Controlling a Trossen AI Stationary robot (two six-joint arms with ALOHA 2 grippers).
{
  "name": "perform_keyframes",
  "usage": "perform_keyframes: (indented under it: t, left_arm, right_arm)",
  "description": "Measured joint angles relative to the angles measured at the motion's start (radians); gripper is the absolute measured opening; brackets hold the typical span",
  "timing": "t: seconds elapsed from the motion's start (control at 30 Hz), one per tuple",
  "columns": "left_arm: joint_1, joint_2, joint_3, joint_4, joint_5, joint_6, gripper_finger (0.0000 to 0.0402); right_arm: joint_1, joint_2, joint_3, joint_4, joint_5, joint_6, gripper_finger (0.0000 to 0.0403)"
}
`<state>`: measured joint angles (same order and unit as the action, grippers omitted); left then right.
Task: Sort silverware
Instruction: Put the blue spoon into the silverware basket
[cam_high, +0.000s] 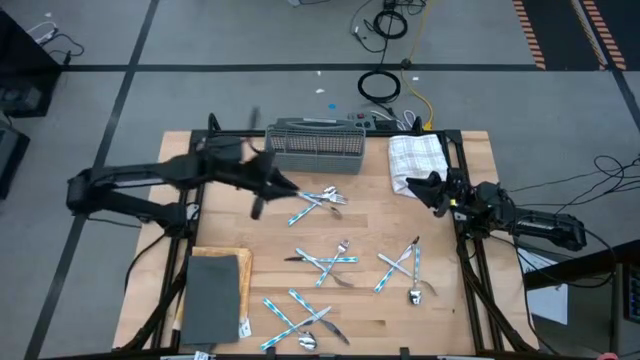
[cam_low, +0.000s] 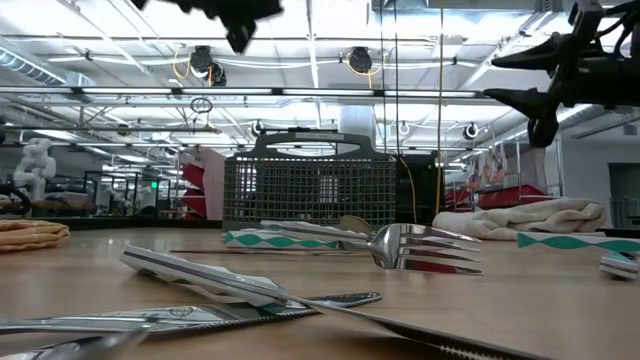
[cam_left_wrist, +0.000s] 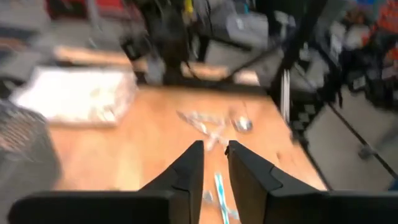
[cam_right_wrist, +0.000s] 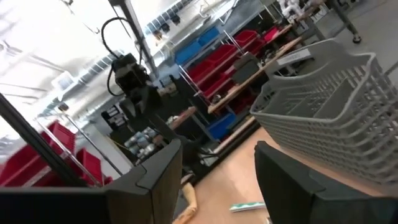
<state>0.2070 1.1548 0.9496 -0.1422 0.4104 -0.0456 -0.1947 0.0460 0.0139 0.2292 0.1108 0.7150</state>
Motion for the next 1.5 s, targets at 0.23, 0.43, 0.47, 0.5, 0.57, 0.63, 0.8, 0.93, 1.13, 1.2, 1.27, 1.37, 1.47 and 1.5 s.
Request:
perform_keyframes:
  t: [0.23,0.43,0.47,0.5,0.57,0.63,0.8,0.93,1.13,1.2,1.27,1.37,1.47,1.5]
  left_arm:
    - [0.005,0.127,-0.001,-0.019,0.021,0.024,0.0144]
    - [0.005,0.200,0.001,-0.035,-0.087,0.061,0.0179]
    - [-0.002,0.215,0.007,-0.037,-0.100,0.089,0.0179]
    - [-0.011,0.230,0.017,-0.047,-0.109,0.123,0.0180]
    - [-0.033,0.262,0.049,-0.088,-0.128,0.193,0.0180]
    - [-0.052,0.303,0.096,-0.151,-0.167,0.221,0.0180]
    - [-0.062,0.406,0.211,-0.301,-0.258,0.286,0.0180]
    - [-0.054,0.476,0.280,-0.331,-0.257,0.375,0.0180]
    - [-0.016,0.569,0.354,-0.328,-0.258,0.359,0.0180]
    - [-0.020,0.602,0.368,-0.330,-0.257,0.371,0.0180]
    - [-0.027,0.633,0.386,-0.334,-0.257,0.389,0.0180]
    - [-0.041,0.678,0.409,-0.326,-0.259,0.401,0.0180]
    - [-0.055,0.724,0.413,-0.316,-0.295,0.403,0.0180]
    - [-0.060,0.735,0.413,-0.311,-0.302,0.407,0.0180]
  right_arm:
    - [0.000,0.000,0.000,-0.084,-0.002,-0.002,0.0188]
    - [0.000,0.000,0.000,-0.105,-0.003,-0.002,0.0188]
    - [0.000,0.000,0.000,-0.106,-0.003,-0.002,0.0188]
    - [0.000,0.000,0.000,-0.107,-0.003,-0.002,0.0188]
    - [0.000,0.000,0.000,-0.106,-0.005,-0.001,0.0188]
    - [0.000,0.000,0.000,-0.107,-0.006,0.001,0.0188]
    - [0.000,0.000,0.000,-0.108,-0.006,0.002,0.0188]
    - [0.000,0.000,0.000,-0.112,-0.006,0.007,0.0188]
    - [0.000,0.000,0.000,-0.117,-0.007,0.007,0.0188]
    - [0.000,0.000,0.000,-0.119,-0.007,0.007,0.0188]
    - [0.000,0.000,0.000,-0.126,-0.007,0.007,0.0188]
    - [0.000,0.000,0.000,-0.142,-0.007,0.007,0.0188]
    - [0.000,0.000,0.000,-0.146,-0.007,0.006,0.0187]
    - [0.000,0.000,0.000,-0.146,-0.007,0.006,0.0187]
